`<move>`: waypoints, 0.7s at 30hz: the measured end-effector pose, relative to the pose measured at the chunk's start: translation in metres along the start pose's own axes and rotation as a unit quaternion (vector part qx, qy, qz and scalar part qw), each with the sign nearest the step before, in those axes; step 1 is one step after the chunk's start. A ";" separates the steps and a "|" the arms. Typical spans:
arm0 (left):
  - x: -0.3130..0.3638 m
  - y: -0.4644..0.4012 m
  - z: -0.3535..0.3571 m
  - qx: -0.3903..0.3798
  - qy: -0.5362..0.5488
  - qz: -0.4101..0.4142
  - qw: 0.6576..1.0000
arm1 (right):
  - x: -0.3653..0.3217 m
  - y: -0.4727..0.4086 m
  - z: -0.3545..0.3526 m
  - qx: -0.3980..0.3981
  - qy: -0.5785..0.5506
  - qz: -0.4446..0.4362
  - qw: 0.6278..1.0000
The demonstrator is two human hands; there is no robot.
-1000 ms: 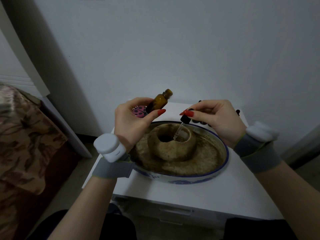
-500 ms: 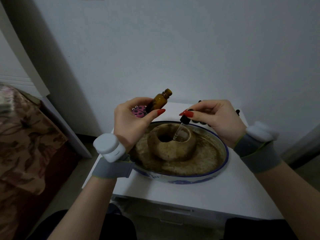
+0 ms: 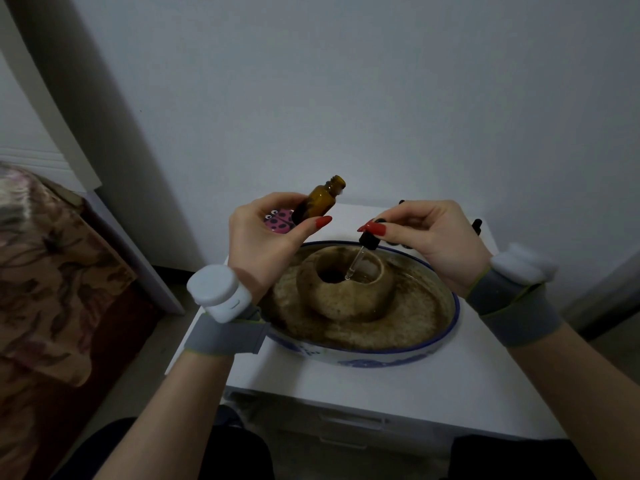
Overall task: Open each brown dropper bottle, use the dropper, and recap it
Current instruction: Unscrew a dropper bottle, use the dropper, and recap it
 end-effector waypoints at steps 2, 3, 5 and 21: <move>-0.001 0.000 -0.001 0.000 -0.003 0.002 1.000 | 0.000 -0.001 0.001 0.001 0.001 0.001 1.000; -0.001 0.000 -0.001 0.001 -0.003 0.002 1.000 | 0.000 -0.001 0.001 0.001 0.003 0.000 1.000; -0.001 0.000 -0.001 0.000 -0.004 0.002 1.000 | 0.001 -0.001 0.001 0.002 0.006 0.000 1.000; -0.001 -0.001 0.000 0.005 0.011 0.000 1.000 | 0.004 -0.003 0.008 -0.017 0.005 -0.009 1.000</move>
Point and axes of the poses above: each hand's wrist, its own y-axis away from the middle knuckle, its own z-axis out of the palm, x = y × z, the point moved 3 cm from there along -y, towards the middle knuckle
